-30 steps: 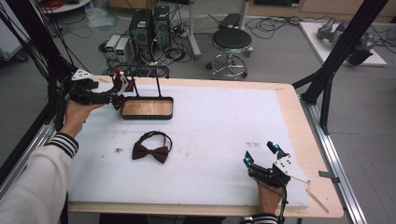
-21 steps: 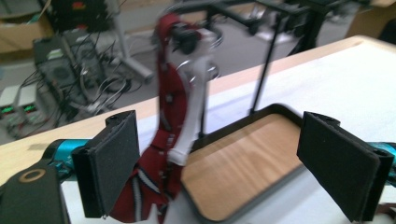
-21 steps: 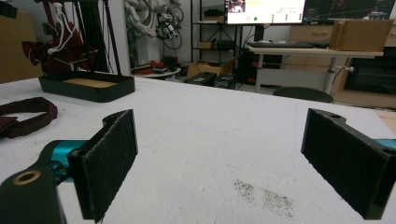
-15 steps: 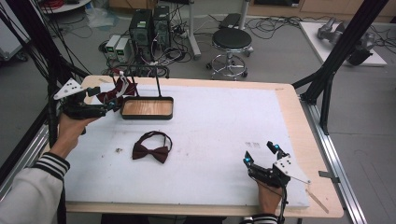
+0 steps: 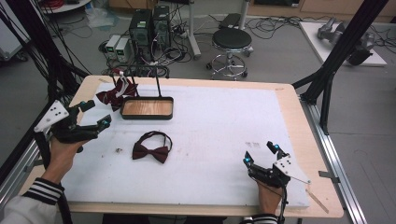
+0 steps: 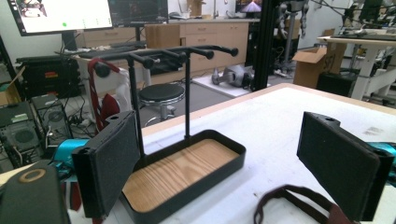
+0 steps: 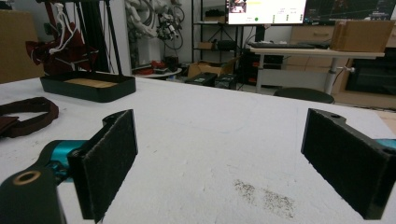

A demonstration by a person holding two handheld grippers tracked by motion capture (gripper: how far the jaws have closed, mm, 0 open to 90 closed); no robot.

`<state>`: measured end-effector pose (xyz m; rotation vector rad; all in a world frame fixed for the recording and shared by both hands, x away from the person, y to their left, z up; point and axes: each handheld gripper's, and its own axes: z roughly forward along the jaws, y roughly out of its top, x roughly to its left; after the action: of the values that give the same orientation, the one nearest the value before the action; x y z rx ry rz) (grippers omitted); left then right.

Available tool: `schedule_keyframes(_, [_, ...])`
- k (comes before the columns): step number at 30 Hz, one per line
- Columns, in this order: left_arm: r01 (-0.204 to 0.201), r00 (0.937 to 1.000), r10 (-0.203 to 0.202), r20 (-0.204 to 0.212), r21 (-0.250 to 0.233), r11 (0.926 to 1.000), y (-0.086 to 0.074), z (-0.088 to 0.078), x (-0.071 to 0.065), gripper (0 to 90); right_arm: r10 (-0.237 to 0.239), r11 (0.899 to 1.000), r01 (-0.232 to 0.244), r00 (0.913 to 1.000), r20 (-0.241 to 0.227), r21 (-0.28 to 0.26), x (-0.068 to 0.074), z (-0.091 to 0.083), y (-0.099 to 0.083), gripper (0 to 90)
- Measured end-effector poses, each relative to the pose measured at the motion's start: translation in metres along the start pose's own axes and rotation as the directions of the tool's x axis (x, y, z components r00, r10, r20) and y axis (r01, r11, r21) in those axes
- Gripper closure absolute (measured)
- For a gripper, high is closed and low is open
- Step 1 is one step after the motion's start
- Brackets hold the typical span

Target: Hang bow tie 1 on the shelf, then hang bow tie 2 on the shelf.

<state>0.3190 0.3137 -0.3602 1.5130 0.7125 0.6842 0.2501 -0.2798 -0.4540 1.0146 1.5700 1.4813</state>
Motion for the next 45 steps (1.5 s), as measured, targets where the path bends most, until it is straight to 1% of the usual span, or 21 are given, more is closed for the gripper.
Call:
schedule_keyframes(2, [0.019,0.9998,-0.019,-0.004,-0.003,0.9998,-0.006,-0.004,-0.003,13.4,0.0,1.0,0.0,1.0,0.001,0.0,0.0,0.0,0.0,9.8])
schedule_keyframes(3, [0.02,0.9998,-0.02,0.001,-0.004,0.9998,-0.009,-0.006,-0.005,13.4,0.003,1.0,-0.003,1.0,0.001,-0.001,0.0,0.0,0.0,9.8])
schedule_keyframes(7, [0.002,1.0,-0.002,0.003,0.0,1.0,-0.016,-0.01,-0.011,13.4,0.003,1.0,-0.003,1.0,0.0,-0.002,0.0,0.0,0.0,9.8])
schedule_keyframes(9, [0.003,1.0,-0.003,0.009,-0.008,1.0,-0.019,-0.011,-0.014,13.4,0.002,1.0,-0.002,1.0,0.0,-0.002,0.0,0.0,0.0,9.8])
schedule_keyframes(12, [-0.012,0.9999,0.012,0.008,-0.018,0.9998,-0.022,-0.014,-0.018,13.5,0.003,1.0,-0.003,1.0,0.0,-0.002,0.0,0.0,0.0,9.8])
schedule_keyframes(14, [-0.014,0.9999,0.014,0.003,-0.016,0.9998,-0.024,-0.014,-0.019,13.4,0.003,1.0,-0.003,1.0,0.0,-0.002,0.0,0.0,0.0,9.8])
schedule_keyframes(16, [-0.012,0.9999,0.012,-0.005,-0.022,0.9997,-0.031,-0.016,-0.02,13.5,0.003,1.0,-0.003,1.0,0.0,-0.001,0.0,0.0,0.0,9.8])
schedule_keyframes(18, [-0.008,0.9999,0.007,-0.008,-0.023,0.9997,-0.032,-0.016,-0.02,13.4,0.002,1.0,-0.002,1.0,0.001,-0.001,0.0,0.0,0.0,9.8])
schedule_keyframes(20, [-0.01,0.9999,0.009,-0.014,-0.024,0.9997,-0.038,-0.017,-0.02,13.4,0.002,1.0,-0.002,1.0,0.001,-0.001,0.0,0.0,0.0,9.8])
schedule_keyframes(26, [-0.007,0.9996,0.005,-0.028,-0.041,0.9991,-0.038,-0.02,-0.019,13.4,0.003,1.0,-0.003,1.0,0.001,-0.001,0.0,0.0,0.0,9.8])
schedule_keyframes(31, [-0.009,0.9995,0.008,-0.029,-0.033,0.9994,-0.038,-0.022,-0.019,13.5,0.002,1.0,-0.002,1.0,0.0,-0.002,0.0,0.0,0.0,9.8])
schedule_keyframes(33, [-0.015,0.9995,0.015,-0.029,-0.032,0.9994,-0.038,-0.022,-0.019,13.5,0.003,1.0,-0.003,1.0,-0.001,-0.002,0.0,0.0,0.0,9.8])
schedule_keyframes(36, [-0.012,0.9995,0.011,-0.028,-0.025,0.9996,-0.037,-0.023,-0.018,13.4,0.004,1.0,-0.004,1.0,0.0,-0.001,0.0,0.0,0.0,9.8])
schedule_keyframes(38, [-0.005,0.9998,0.005,-0.017,-0.022,0.9997,-0.038,-0.022,-0.018,13.4,0.004,1.0,-0.004,1.0,0.0,0.0,0.0,0.0,0.0,9.8])
schedule_keyframes(45, [0.001,0.9998,-0.002,0.022,0.016,0.9999,-0.036,-0.018,-0.018,12.1,0.004,1.0,-0.004,1.0,-0.001,-0.001,0.0,0.0,0.0,9.8])
